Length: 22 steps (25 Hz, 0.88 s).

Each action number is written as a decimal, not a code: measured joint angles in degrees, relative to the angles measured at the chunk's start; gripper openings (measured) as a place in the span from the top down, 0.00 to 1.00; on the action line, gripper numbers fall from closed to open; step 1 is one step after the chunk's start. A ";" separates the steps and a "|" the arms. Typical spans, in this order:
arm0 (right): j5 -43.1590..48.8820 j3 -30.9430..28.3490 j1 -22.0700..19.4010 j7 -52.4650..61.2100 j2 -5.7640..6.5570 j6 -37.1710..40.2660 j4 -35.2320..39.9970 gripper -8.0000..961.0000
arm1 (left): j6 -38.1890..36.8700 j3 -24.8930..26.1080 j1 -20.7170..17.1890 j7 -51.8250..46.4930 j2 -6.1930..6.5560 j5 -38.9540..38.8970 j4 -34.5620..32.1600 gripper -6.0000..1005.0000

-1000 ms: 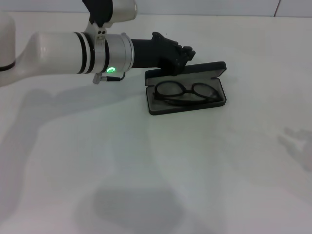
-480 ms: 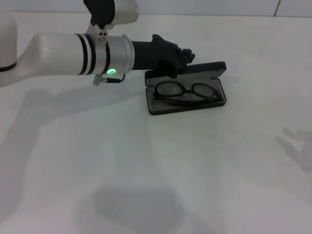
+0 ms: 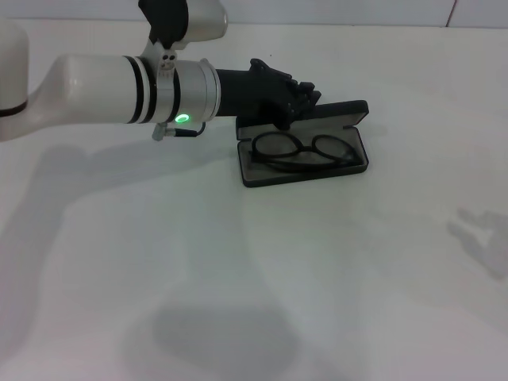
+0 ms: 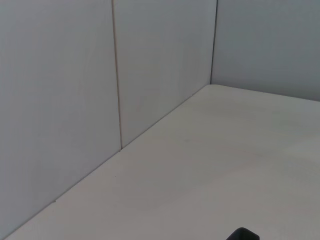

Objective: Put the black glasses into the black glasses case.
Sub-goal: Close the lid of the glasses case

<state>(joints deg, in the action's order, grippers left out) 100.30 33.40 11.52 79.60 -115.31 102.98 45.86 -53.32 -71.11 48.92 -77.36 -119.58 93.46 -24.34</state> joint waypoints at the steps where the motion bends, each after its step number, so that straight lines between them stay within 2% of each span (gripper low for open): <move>1: 0.21 0.00 0.03 0.00 0.00 0.00 -0.02 0.72 | -0.02 0.00 0.00 -0.02 0.00 0.01 0.00 0.89; 16: 0.52 0.00 0.34 -0.61 0.00 0.25 -1.49 0.71 | 0.27 -0.06 0.12 0.06 -0.13 0.49 1.52 0.86; 22: 0.52 0.06 0.35 -1.19 0.00 0.55 -1.96 0.71 | -0.40 -1.81 -0.36 -0.11 -0.13 0.31 1.56 0.86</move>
<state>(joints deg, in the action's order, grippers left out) 100.82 33.46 11.87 78.41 -115.31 103.53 43.90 -53.72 -72.92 48.56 -77.47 -119.71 93.77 -22.79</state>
